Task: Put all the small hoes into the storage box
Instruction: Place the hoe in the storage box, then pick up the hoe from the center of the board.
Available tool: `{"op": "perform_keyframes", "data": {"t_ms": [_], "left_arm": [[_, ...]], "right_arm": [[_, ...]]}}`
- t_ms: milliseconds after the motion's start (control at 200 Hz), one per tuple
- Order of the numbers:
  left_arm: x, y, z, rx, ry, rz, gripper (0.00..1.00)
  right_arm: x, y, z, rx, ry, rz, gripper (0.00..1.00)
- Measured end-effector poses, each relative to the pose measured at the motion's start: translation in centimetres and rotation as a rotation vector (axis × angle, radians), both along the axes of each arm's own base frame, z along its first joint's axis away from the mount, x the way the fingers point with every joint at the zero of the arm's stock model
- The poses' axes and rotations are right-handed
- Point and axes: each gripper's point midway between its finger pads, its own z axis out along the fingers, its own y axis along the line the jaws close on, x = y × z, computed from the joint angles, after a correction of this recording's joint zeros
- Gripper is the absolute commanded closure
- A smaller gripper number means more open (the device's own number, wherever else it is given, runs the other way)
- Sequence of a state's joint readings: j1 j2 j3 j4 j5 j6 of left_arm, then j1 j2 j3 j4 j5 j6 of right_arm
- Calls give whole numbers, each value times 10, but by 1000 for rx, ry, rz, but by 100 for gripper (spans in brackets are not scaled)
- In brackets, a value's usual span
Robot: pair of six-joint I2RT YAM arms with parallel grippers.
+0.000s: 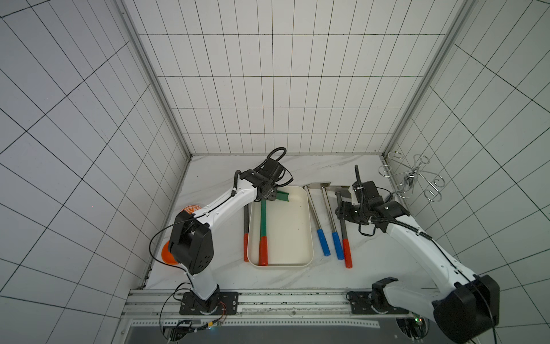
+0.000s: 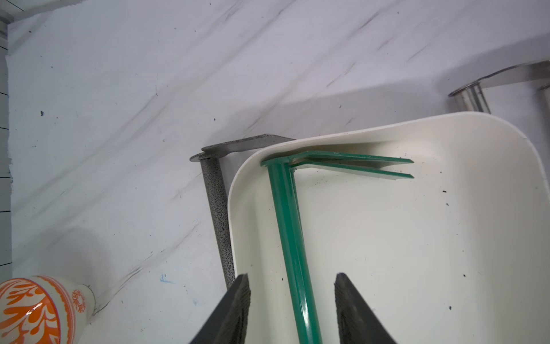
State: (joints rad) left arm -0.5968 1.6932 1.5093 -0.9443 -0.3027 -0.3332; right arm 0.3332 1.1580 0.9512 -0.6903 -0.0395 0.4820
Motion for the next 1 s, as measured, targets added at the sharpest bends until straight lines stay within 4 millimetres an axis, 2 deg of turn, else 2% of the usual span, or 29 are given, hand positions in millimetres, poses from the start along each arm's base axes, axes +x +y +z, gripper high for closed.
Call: {"op": "perform_keyframes", "data": {"t_ms": [225,440,715,865,1000], "left_arm": [[-20,19,34,-29,-80,3,51],[-43,41,46,-49,-111,22,51],[-71,88,34,-72,-127,101,51],[-67,111,26,-95,-127,168,52],[-62,118,20,-109,-125,185,51]], "right_arm": [[-3,-6,2,-26,-3,-15,34],[-7,-11,2,-54,1,-12,35],[-6,-16,-6,-96,25,-12,35],[-3,-18,-24,-137,81,-13,36],[3,-21,-39,-185,129,-13,36]]}}
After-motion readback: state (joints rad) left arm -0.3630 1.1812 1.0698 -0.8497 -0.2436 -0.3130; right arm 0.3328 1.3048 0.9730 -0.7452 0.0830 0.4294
